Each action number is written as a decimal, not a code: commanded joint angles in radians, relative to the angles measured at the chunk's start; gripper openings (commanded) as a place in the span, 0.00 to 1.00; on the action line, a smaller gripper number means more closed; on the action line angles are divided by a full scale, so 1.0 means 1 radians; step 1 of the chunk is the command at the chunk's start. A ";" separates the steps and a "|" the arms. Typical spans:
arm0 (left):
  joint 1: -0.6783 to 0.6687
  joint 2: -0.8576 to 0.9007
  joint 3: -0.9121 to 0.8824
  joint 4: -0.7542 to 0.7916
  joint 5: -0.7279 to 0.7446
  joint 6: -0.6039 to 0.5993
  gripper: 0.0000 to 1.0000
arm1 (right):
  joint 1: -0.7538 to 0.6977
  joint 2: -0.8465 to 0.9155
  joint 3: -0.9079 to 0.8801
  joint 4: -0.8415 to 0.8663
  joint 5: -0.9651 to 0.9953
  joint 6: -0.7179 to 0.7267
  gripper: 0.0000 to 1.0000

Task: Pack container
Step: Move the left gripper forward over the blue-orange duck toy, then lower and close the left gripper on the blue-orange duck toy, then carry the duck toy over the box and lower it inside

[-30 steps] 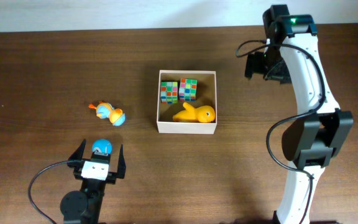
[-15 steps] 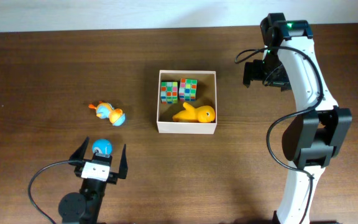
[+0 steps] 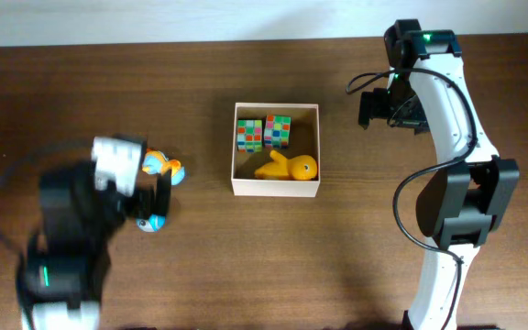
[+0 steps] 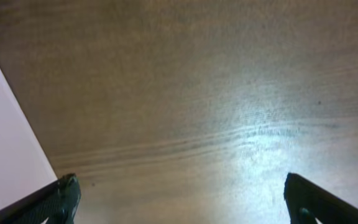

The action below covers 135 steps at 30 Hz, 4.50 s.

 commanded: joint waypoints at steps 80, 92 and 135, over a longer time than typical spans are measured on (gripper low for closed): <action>-0.155 0.978 0.918 -0.562 -0.034 -0.273 0.02 | -0.006 0.005 0.000 0.000 0.016 -0.002 0.99; -0.491 0.978 0.995 -0.581 -0.148 -0.383 0.02 | -0.006 0.005 0.000 0.000 0.016 -0.002 0.99; -0.565 1.160 0.992 -0.510 -0.210 -0.467 0.68 | -0.006 0.005 0.000 0.000 0.016 -0.002 0.99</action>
